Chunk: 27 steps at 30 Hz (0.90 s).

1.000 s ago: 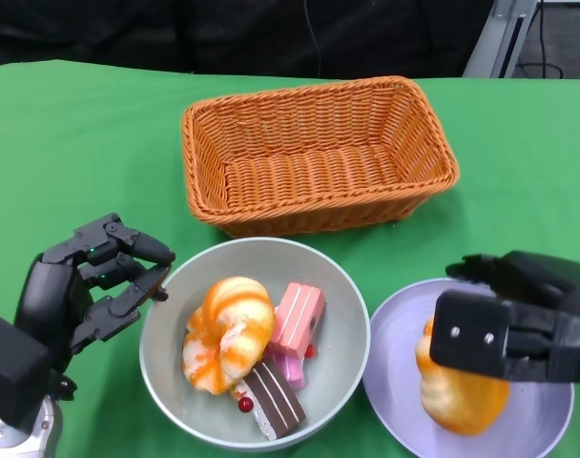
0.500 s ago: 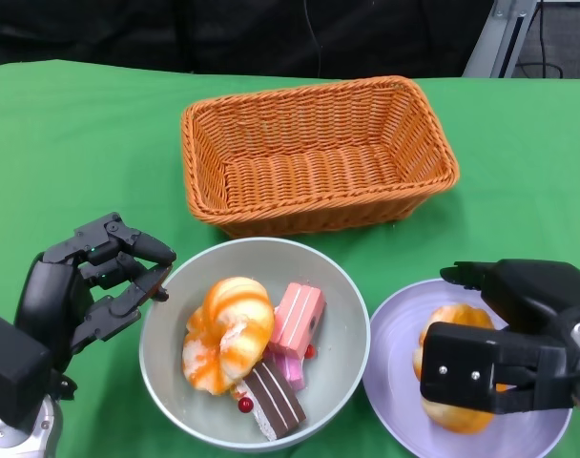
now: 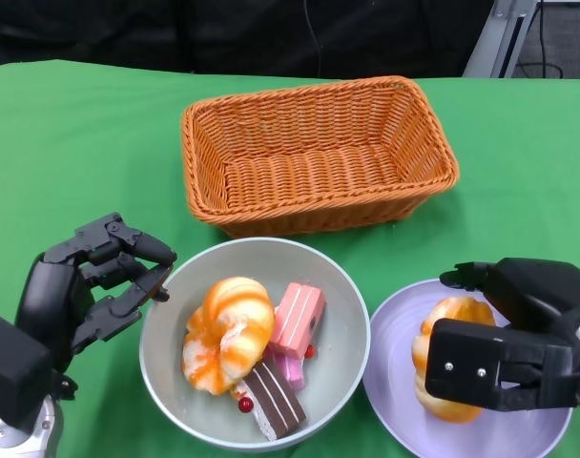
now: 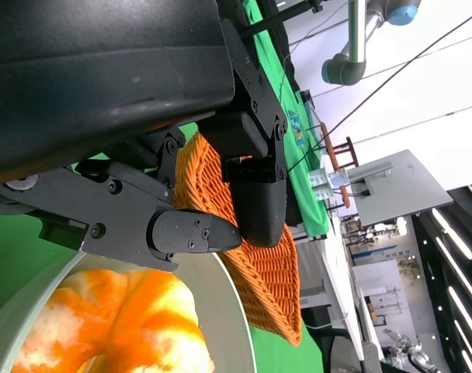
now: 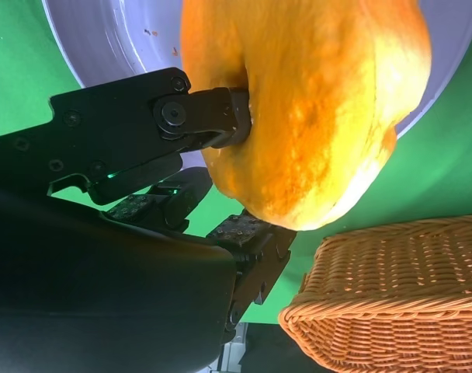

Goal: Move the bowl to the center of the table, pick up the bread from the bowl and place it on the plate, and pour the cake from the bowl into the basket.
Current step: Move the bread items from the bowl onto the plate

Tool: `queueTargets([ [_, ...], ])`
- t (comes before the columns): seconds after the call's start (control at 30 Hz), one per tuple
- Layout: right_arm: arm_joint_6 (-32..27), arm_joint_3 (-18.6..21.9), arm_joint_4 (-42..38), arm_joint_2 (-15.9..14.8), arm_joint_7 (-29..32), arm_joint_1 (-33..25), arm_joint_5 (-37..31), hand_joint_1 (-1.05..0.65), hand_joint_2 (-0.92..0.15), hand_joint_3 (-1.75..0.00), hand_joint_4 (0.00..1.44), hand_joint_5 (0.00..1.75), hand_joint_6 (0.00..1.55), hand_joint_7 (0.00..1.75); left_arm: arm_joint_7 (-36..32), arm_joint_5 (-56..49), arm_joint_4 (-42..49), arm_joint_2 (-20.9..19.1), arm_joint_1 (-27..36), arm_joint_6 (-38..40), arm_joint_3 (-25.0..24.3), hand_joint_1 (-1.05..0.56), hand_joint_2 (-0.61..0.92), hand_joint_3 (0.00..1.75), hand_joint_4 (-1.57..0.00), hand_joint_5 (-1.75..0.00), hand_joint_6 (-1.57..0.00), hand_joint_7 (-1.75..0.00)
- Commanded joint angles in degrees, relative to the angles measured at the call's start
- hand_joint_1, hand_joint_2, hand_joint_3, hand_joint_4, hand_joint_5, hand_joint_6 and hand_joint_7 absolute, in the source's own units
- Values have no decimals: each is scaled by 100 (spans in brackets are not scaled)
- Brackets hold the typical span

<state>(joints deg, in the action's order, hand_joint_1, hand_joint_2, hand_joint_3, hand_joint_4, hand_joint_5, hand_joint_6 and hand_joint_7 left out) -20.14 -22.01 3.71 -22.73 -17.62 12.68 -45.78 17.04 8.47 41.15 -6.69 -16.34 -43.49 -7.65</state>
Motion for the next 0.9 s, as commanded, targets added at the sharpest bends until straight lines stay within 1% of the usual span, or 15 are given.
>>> queueTargets([
  [0.03,44,29,61,-93,-64,21,-20,-66,-92,-36,66,1,51,0,-2,-4,-50,-59,85,49,-24,-22,90,33,-75,-146,-81,-108],
  [0.17,74,57,43,-56,8,6,-26,-62,-92,-28,69,2,51,0,21,15,-42,-57,78,56,-26,-22,89,33,-75,-145,-81,-107],
  [0.2,67,60,36,-47,14,7,-31,-60,-92,-18,68,1,51,0,30,23,-29,-55,72,47,-29,-22,89,33,-75,-145,-81,-107],
  [0.3,85,61,-15,-11,159,-3,-72,-60,-89,-7,69,1,47,0,43,34,-6,-60,66,51,-33,-22,89,34,-75,-145,-81,-107],
  [0.4,41,44,-3,5,250,-8,-133,-71,-91,-6,73,3,45,0,68,31,34,-73,59,12,-34,-20,90,35,-74,-145,-81,-107],
  [0.47,35,42,-3,8,264,-9,-141,-73,-92,-7,74,3,45,0,70,29,39,-75,58,6,-34,-20,89,36,-74,-145,-80,-108],
  [0.5,-58,56,70,6,133,14,-141,-73,-92,-7,74,3,45,0,64,21,21,-76,67,16,-31,-20,89,36,-74,-145,-80,-108],
  [0.53,-130,67,126,4,32,31,-142,-78,-92,-16,66,2,44,0,59,15,8,-78,74,23,-28,-21,89,36,-74,-146,-80,-108],
  [0.6,-322,67,241,-17,-257,96,-157,-80,-92,-25,60,1,42,0,65,21,-19,-74,85,42,-26,-22,88,35,-74,-146,-80,-108],
  [0.7,-579,46,353,-62,-680,210,-196,-81,-92,-29,52,0,39,0,77,25,-23,-71,82,47,-24,-22,89,35,-74,-146,-80,-108],
  [0.77,-717,38,418,-85,-911,275,-218,-82,-92,-30,50,0,38,0,60,5,-22,-71,82,50,-23,-22,89,35,-74,-146,-80,-108],
  [0.83,-847,57,498,-96,-1120,338,-204,-81,-92,-24,48,1,38,0,47,-15,-13,-74,80,43,-20,-23,89,34,-74,-146,-80,-108],
  [0.87,-881,87,537,-82,-1145,347,-179,-80,-92,-22,49,1,38,0,62,-6,-10,-72,76,39,-19,-23,89,34,-74,-146,-80,-108],
  [0.9,-897,107,562,-69,-1145,347,-165,-78,-92,-19,54,3,41,1,75,5,-9,-70,73,37,-19,-23,89,34,-75,-147,-80,-108],
])
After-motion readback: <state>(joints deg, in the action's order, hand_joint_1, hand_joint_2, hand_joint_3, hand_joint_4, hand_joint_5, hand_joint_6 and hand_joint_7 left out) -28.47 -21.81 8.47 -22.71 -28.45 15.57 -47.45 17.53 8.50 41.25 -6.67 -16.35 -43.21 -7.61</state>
